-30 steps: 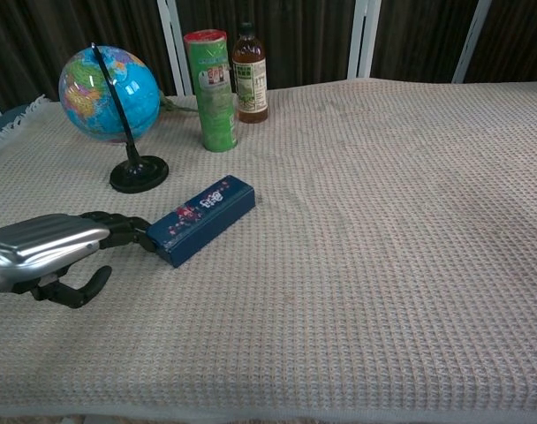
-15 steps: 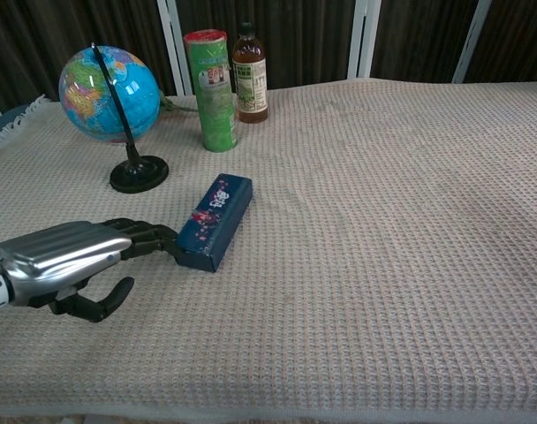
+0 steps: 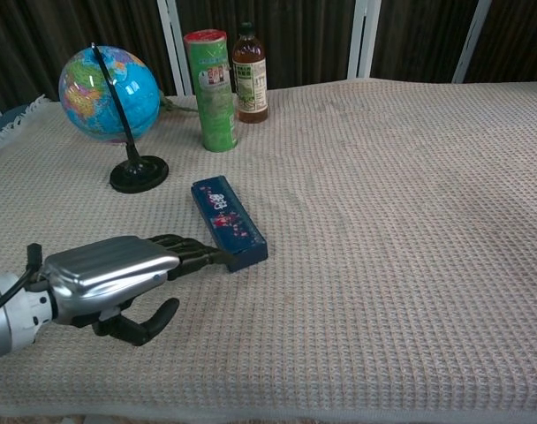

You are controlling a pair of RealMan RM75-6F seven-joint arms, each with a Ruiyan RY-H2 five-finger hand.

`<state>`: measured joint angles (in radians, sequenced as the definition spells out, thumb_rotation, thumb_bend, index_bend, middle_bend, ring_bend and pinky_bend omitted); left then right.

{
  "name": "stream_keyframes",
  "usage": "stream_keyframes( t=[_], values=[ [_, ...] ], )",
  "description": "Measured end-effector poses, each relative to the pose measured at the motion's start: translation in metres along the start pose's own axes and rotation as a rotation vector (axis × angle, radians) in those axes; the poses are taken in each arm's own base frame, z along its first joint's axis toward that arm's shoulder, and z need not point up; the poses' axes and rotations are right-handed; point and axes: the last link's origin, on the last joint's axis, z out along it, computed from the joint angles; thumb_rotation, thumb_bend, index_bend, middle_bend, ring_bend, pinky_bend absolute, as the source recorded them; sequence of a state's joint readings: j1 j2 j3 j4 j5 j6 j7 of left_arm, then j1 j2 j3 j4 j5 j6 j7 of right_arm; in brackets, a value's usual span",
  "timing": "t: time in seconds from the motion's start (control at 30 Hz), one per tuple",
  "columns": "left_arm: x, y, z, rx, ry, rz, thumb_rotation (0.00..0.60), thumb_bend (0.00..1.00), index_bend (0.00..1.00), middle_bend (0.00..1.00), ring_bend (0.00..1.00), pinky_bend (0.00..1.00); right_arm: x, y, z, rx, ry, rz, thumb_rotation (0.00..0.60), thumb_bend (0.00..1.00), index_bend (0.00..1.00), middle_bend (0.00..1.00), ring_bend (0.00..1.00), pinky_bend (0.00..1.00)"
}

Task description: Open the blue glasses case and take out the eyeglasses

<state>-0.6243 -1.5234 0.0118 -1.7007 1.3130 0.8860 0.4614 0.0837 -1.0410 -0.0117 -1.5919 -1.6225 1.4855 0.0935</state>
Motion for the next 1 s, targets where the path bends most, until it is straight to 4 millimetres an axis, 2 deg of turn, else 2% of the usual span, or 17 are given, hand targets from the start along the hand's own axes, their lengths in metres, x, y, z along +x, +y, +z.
stream_keyframes(
  t=[0.27, 0.67, 1.0],
  values=[
    [-0.002, 0.010, 0.020, -0.021, -0.020, -0.033, 0.600, 0.71, 0.00, 0.07, 0.00, 0.05, 0.005, 0.004, -0.004, -0.001, 0.015, 0.016, 0.600, 0.18, 0.00, 0.00, 0.00, 0.00],
    [0.011, 0.020, 0.045, -0.051, 0.027, -0.078, 0.600, 0.71, 0.00, 0.07, 0.00, 0.05, 0.011, 0.009, -0.006, -0.011, 0.029, 0.034, 0.600, 0.18, 0.00, 0.00, 0.00, 0.00],
    [0.025, 0.031, 0.084, -0.049, 0.053, -0.100, 0.600, 0.71, 0.00, 0.07, 0.00, 0.05, 0.015, 0.015, -0.006, -0.031, 0.035, 0.047, 0.600, 0.18, 0.00, 0.00, 0.00, 0.00]
  ],
)
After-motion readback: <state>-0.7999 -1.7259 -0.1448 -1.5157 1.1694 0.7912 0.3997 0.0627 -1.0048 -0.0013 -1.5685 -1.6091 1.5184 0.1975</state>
